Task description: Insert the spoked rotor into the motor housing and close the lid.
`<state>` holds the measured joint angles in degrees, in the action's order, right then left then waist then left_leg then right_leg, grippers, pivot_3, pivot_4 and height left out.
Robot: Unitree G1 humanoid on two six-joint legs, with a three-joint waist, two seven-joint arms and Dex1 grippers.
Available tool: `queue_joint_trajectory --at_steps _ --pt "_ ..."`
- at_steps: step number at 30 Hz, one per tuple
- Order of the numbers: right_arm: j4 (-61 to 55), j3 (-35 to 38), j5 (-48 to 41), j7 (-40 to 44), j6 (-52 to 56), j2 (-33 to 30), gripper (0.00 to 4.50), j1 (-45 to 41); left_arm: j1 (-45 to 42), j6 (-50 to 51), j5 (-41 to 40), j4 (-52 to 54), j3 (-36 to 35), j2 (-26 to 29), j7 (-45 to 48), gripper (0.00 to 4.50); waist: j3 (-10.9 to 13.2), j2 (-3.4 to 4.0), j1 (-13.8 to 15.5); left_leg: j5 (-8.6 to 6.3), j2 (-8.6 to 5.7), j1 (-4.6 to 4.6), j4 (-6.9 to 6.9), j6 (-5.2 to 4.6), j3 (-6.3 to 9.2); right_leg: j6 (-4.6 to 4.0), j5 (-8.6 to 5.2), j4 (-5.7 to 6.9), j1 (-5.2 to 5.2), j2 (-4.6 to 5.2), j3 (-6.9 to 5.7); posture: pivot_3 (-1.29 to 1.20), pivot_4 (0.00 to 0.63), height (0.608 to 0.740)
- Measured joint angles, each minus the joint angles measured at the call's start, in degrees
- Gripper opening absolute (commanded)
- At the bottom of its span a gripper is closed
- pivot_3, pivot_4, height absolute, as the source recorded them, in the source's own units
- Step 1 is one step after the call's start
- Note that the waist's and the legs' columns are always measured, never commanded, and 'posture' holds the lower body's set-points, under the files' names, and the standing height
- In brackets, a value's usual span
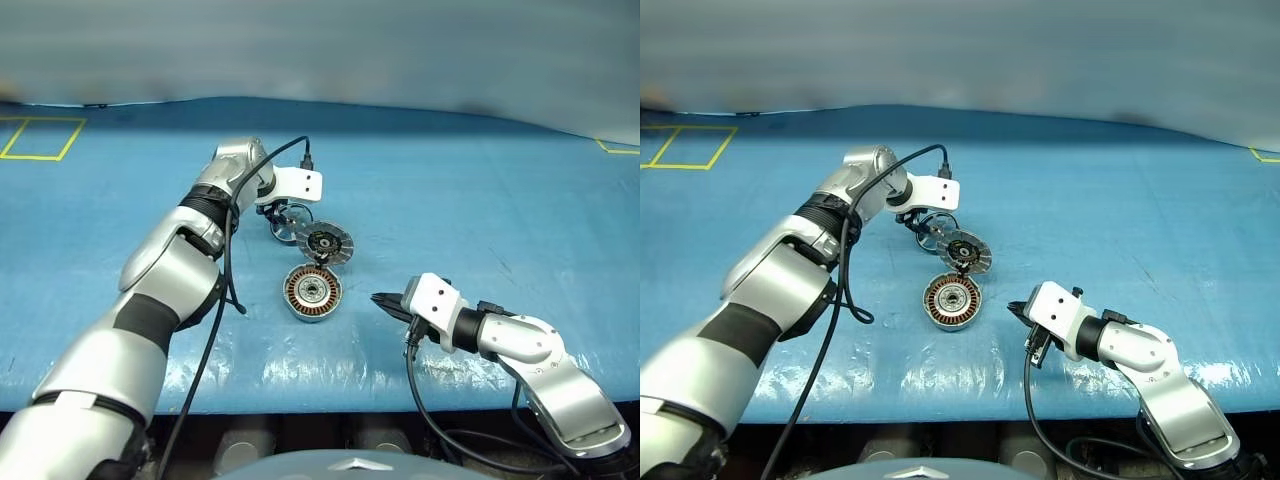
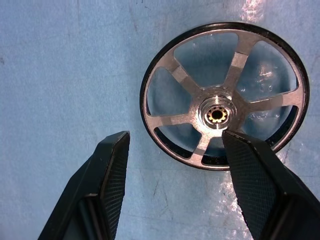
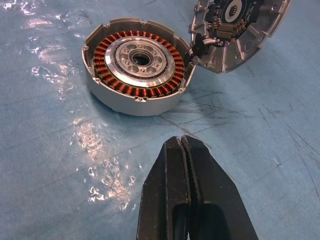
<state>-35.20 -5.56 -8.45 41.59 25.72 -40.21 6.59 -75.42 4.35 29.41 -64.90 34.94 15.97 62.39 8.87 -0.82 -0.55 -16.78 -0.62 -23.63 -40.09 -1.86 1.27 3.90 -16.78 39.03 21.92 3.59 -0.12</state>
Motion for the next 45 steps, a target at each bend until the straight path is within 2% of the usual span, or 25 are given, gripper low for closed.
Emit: queue_joint_trajectory --at_steps 26,45 --pt "0.3 -1.8 0.7 -0.2 0.9 -0.1 0.04 -1.6 1.5 -1.2 -0.3 2.6 -0.7 0.6 5.3 3.14 0.0 0.0 -0.1 0.06 -0.01 0.03 -0.04 -0.04 -0.01 0.02 0.02 0.07 -0.02 0.0 0.02 0.0 0.15 0.74" --pt "0.4 -3.1 1.3 -0.2 0.9 0.0 0.04 -1.9 3.1 -2.0 1.0 3.4 -0.6 0.3 3.5 3.14 0.0 0.02 0.0 0.05 -0.03 0.07 -0.37 -0.28 0.01 0.03 0.02 0.55 -0.05 0.02 0.05 0.0 0.15 0.74"
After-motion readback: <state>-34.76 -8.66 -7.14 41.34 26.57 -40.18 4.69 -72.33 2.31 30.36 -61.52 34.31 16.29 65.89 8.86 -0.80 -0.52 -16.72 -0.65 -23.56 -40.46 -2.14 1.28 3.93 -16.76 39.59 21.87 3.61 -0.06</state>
